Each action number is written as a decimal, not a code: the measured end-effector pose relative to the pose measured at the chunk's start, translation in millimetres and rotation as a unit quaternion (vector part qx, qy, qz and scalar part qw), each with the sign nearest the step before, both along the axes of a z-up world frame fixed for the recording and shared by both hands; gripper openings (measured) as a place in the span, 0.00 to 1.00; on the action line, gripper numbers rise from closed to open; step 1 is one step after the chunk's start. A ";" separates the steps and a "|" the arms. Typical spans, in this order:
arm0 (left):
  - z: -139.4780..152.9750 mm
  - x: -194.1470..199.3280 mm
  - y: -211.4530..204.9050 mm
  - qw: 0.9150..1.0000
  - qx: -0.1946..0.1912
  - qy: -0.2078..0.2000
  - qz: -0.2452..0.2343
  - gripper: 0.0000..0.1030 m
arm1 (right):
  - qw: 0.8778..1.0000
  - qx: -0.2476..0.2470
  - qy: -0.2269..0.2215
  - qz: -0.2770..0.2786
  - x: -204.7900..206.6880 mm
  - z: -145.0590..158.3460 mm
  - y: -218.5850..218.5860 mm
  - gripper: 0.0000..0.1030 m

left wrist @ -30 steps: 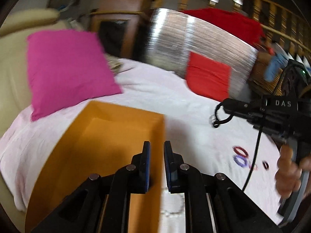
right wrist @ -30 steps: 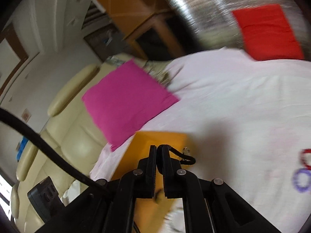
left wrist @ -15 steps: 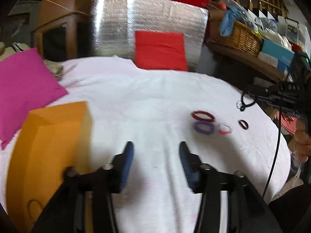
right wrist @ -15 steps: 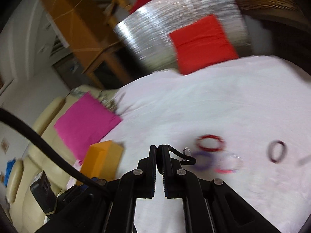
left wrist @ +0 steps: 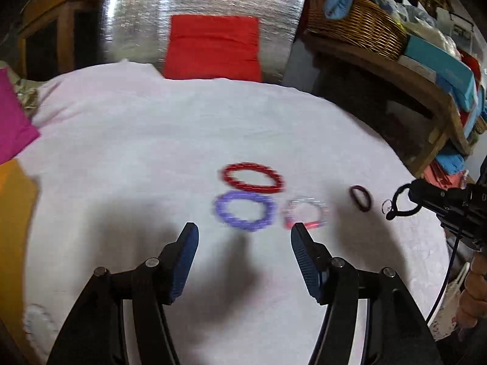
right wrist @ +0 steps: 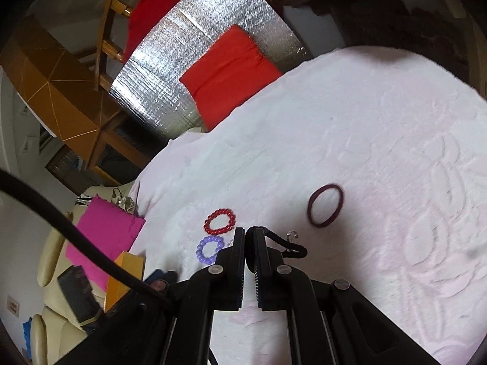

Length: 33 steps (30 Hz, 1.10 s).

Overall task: Organize jewelry
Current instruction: 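Grasp the pink-and-clear bead bracelet with the left gripper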

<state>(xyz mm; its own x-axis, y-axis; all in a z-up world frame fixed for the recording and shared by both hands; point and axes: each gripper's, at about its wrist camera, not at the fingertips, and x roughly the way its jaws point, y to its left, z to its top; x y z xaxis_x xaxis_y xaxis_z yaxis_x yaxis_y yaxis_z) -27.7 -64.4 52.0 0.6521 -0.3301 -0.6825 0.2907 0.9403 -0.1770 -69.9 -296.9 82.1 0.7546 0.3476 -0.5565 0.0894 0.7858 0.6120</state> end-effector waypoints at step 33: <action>-16.8 21.2 -78.5 0.988 0.045 -0.003 -0.147 0.07 | 0.999 0.040 -0.027 -0.003 -7.3 7.3 -15.5 0.06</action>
<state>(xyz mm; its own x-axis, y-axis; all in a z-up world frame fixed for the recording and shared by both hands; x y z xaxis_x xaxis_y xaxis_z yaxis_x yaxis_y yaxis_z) -6.5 -142.9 35.2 0.5419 -0.4431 -0.7141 0.5537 0.8275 -0.0933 -77.2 -312.4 89.4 0.7847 0.3849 -0.4859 0.0592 0.7338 0.6768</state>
